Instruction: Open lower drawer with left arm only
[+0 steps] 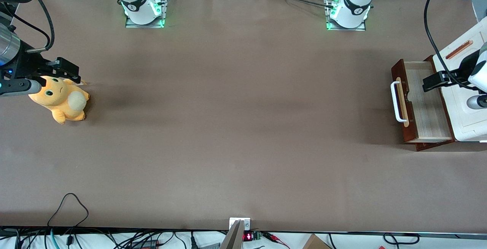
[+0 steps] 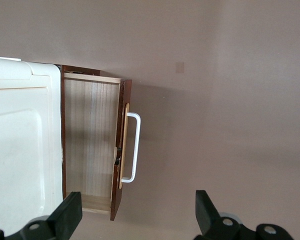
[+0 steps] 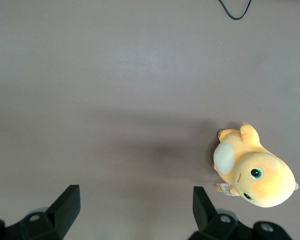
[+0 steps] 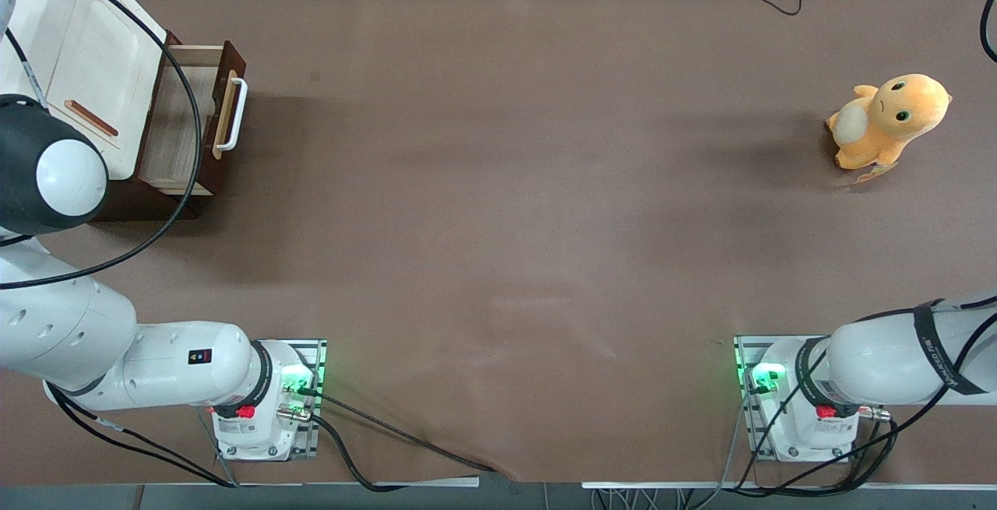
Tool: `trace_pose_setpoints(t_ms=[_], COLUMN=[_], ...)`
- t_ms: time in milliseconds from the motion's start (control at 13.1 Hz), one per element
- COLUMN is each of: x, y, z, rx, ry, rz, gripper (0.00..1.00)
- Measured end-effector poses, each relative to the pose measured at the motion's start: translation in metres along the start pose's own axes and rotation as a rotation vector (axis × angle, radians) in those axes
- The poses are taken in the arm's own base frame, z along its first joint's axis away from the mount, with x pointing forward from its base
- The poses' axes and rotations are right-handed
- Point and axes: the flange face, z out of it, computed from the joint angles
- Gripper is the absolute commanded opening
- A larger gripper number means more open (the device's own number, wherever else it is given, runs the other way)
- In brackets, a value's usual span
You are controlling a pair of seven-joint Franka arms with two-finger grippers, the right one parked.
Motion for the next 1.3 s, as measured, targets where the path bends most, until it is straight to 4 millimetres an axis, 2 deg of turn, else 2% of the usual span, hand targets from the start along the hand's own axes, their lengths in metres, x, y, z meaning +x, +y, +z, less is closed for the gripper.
trace_pose_setpoints(t_ms=[153,458,687,916,1298], x=[-0.004,-0.003,-0.014,-0.024,-0.022], y=[0.002,0.006,0.004,-0.008,-0.015], z=[-0.001,0.014,0.006,-0.002,0.003], rx=[-0.003,-0.039,-0.035,-0.083,-0.097], ry=[0.005,0.049,0.053,0.053,0.062], rz=[0.015,0.021,0.051,0.057,0.043], gripper=[1.0,1.0,1.0,1.0,1.0])
